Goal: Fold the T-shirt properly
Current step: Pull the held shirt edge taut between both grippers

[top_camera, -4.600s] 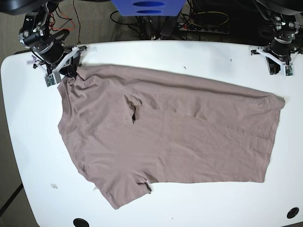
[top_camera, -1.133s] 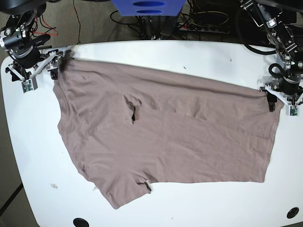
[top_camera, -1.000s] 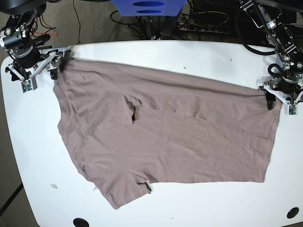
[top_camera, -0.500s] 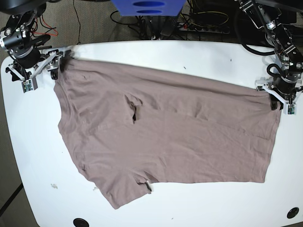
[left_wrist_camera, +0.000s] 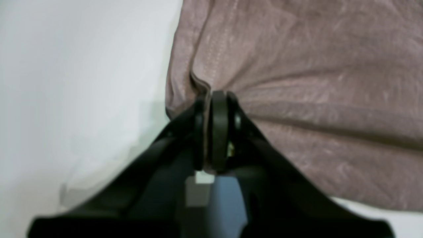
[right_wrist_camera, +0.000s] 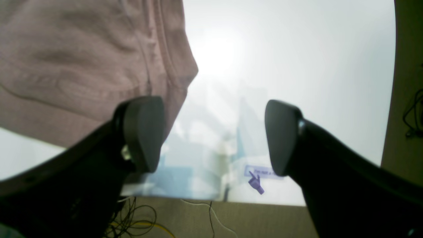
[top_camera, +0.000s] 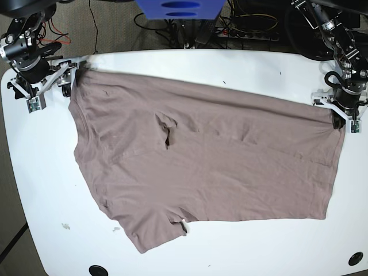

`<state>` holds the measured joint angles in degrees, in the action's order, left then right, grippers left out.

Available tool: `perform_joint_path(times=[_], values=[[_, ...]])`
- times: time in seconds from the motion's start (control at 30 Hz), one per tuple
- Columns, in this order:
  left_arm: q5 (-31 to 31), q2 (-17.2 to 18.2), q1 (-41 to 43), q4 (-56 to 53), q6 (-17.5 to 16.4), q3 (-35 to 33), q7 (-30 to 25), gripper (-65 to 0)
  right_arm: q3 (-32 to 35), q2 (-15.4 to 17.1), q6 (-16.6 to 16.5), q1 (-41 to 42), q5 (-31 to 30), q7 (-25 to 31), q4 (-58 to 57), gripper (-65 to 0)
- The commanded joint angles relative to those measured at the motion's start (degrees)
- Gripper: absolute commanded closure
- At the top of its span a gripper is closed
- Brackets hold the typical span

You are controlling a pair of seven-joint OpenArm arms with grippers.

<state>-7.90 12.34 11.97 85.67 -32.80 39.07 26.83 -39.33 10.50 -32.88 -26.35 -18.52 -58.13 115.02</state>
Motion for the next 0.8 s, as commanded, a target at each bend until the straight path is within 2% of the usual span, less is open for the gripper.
perform_joint_path(times=[0.0, 0.77], values=[[0.82, 0.72, 1.00, 0.71, 0.14, 0.27, 1.35, -1.5, -0.27, 0.88, 0.05, 0.02, -0.25, 1.12, 0.71, -45.1], [0.82, -6.32, 11.90, 6.07, 0.14, 1.77, 1.26, -1.6, -0.27, 0.88, 0.05, 0.02, -0.25, 1.12, 0.71, -45.1]])
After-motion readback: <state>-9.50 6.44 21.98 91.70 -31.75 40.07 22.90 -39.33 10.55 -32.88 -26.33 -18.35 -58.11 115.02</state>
